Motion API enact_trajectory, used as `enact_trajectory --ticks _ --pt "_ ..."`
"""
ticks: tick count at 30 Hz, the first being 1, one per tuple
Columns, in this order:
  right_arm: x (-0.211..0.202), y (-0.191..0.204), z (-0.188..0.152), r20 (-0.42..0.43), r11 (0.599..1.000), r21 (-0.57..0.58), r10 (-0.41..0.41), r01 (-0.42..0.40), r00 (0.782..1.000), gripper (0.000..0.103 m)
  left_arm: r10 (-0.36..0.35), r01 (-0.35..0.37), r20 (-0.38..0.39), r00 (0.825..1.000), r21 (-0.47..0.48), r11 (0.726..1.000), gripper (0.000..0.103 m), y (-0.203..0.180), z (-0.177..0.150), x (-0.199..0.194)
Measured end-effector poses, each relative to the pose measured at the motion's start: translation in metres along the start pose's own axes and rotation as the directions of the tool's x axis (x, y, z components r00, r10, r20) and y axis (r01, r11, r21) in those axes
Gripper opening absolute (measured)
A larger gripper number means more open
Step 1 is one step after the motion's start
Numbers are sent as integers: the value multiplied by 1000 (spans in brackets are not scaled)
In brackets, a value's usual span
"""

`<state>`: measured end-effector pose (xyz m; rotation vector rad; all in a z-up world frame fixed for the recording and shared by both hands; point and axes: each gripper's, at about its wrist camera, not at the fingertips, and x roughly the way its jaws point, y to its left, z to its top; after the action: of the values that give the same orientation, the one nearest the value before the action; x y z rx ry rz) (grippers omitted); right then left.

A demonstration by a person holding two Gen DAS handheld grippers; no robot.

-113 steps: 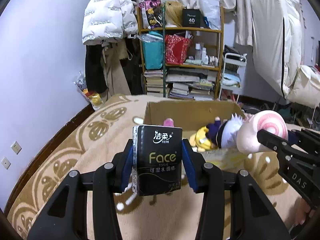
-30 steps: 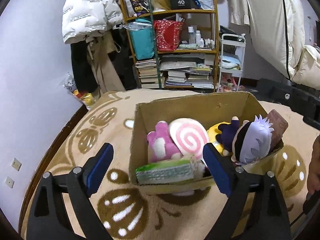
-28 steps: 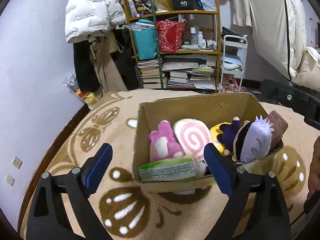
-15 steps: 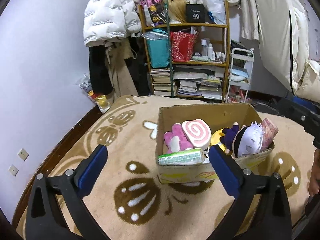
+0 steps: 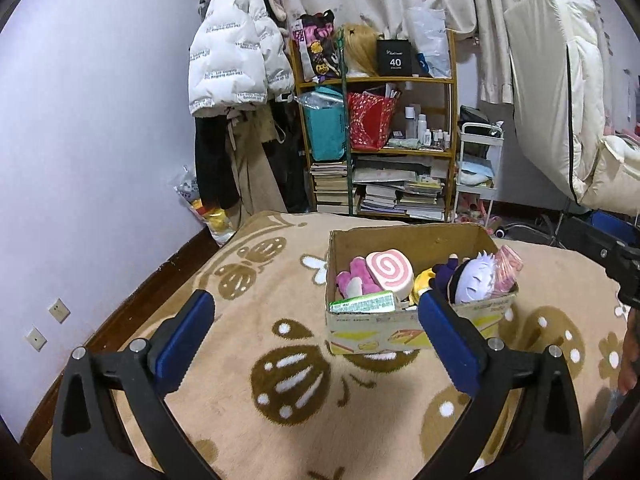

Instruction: Organize soft objects

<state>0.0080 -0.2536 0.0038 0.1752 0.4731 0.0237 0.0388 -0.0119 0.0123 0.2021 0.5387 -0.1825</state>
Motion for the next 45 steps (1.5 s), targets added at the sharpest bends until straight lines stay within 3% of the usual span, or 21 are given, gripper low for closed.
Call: enact_trajectory --ticks 7,17,45 --pt "-19 -2 -8 4 1000 6 -25 25 1000 103 4 -5 20 1000 18 1000 101 -1 -10 -21" --pt "-28 -10 -23 -14 998 18 -63 63 998 103 -1 1 2 1000 9 1000 101 0 -18 -19" --pt "-7 -18 -35 -64 994 21 -102 104 993 103 -15 15 7 1000 33 999 101 -8 -24 3"
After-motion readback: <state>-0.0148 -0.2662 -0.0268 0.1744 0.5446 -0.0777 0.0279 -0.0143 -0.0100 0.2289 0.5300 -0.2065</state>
